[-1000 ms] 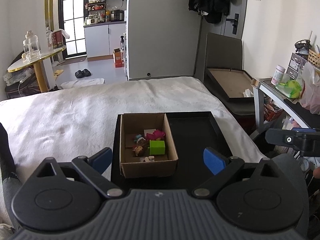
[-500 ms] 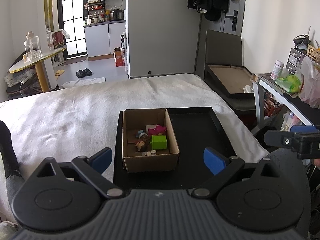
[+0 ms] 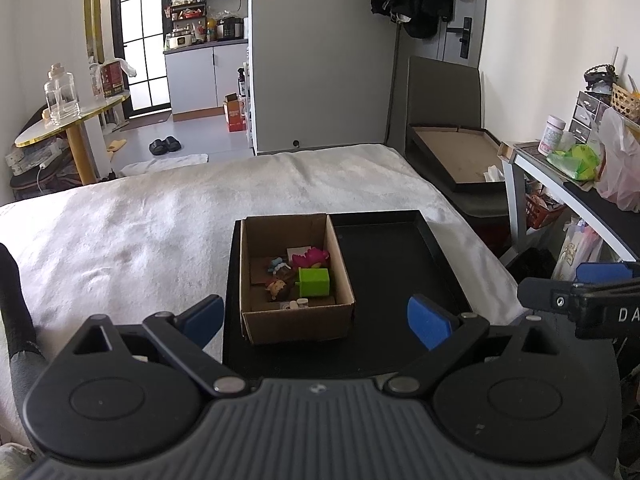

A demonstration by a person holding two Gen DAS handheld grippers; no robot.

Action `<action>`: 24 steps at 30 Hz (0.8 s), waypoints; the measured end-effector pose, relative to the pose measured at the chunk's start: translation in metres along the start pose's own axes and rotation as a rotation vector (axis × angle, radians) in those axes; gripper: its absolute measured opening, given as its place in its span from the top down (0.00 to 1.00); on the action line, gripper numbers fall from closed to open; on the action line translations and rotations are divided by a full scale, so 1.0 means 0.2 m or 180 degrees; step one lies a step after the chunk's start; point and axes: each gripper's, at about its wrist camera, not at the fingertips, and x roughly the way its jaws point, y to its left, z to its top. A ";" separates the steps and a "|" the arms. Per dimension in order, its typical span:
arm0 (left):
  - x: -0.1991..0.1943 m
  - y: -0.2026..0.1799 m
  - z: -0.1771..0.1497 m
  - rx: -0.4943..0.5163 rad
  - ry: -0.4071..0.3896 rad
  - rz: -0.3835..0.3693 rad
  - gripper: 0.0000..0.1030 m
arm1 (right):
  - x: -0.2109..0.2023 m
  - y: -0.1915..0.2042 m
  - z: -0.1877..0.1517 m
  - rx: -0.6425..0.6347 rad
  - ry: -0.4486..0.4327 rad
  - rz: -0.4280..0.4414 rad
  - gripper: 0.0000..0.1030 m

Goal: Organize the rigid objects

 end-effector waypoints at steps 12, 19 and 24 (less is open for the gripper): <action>0.01 -0.02 0.01 -0.0024 -0.0002 -0.0027 0.01 | 0.01 0.01 -0.01 -0.0037 0.0004 -0.0030 0.00; 0.02 -0.02 0.02 -0.0040 0.0018 -0.0030 0.01 | 0.01 0.01 -0.01 -0.0040 0.0007 -0.0032 0.00; 0.03 -0.01 0.01 -0.0053 0.0031 -0.0036 0.01 | 0.01 0.02 -0.01 -0.0050 0.0010 -0.0044 0.00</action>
